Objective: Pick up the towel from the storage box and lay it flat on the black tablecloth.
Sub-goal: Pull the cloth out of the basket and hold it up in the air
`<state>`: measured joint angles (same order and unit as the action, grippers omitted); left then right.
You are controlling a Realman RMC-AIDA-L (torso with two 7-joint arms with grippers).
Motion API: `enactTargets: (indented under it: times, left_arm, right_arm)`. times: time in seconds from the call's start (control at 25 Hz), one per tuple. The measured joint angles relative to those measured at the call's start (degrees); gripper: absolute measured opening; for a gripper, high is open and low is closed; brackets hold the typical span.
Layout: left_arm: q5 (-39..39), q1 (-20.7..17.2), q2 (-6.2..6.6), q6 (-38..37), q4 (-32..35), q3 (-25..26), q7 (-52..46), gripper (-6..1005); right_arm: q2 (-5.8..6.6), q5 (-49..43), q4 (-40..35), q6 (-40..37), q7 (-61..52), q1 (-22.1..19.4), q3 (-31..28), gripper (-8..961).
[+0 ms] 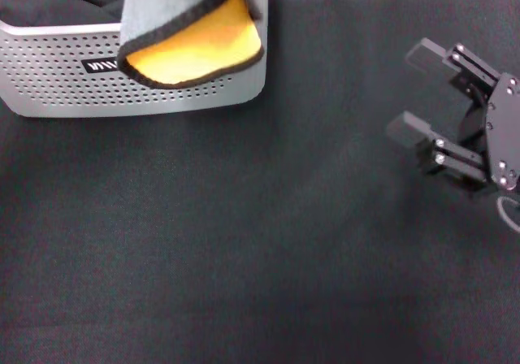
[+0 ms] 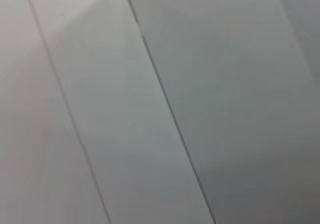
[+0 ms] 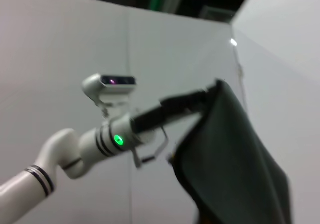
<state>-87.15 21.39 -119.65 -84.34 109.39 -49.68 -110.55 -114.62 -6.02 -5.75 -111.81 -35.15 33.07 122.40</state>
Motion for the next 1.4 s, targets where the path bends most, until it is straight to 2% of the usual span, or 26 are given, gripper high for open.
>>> enactTargets:
  times: [0.24, 0.4, 0.68, 0.8, 0.84, 1.04, 1.16, 1.4]
  left_arm:
    - [0.2, -3.4, -0.15, -0.1, 1.4, -4.5, 0.0, 15]
    - [0.3, -3.4, -0.22, 0.0, 1.2, -6.3, 0.0, 15]
    - [0.4, -3.2, -0.27, 0.5, 1.2, -8.0, 0.0, 15]
    - [0.4, -2.8, -0.32, 0.5, 1.2, -8.1, 0.0, 16]
    - [0.4, -2.8, -0.32, 0.6, 1.2, -8.1, 0.0, 16]
    - [0.4, -3.0, -0.31, 0.6, 1.2, -8.1, 0.0, 16]
    - [0.4, -3.0, -0.31, 0.6, 1.1, -8.1, 0.0, 16]
    - [0.0, -2.7, -0.32, 0.7, -0.2, -8.0, -0.1, 17]
  right_arm:
    - [-1.47, -0.1, -6.8, 4.2, 9.3, -0.7, 0.3, 763]
    - [-1.52, -0.9, -13.7, 11.2, 13.4, -1.4, 1.7, 763]
    - [-1.57, -1.8, -26.5, 28.0, 23.8, -2.8, 4.8, 763]
    - [-1.58, -1.2, -31.3, 32.8, 29.6, -4.5, 6.1, 762]
    - [-1.57, -0.7, -33.4, 33.7, 32.8, -6.3, 6.5, 762]
    - [-1.57, 2.8, -36.2, 33.4, 39.7, -10.0, 7.6, 761]
    - [-1.57, 5.5, -36.6, 32.1, 42.7, -10.6, 8.7, 761]
    - [-1.57, 9.5, -36.2, 29.9, 45.3, -11.4, 10.3, 609]
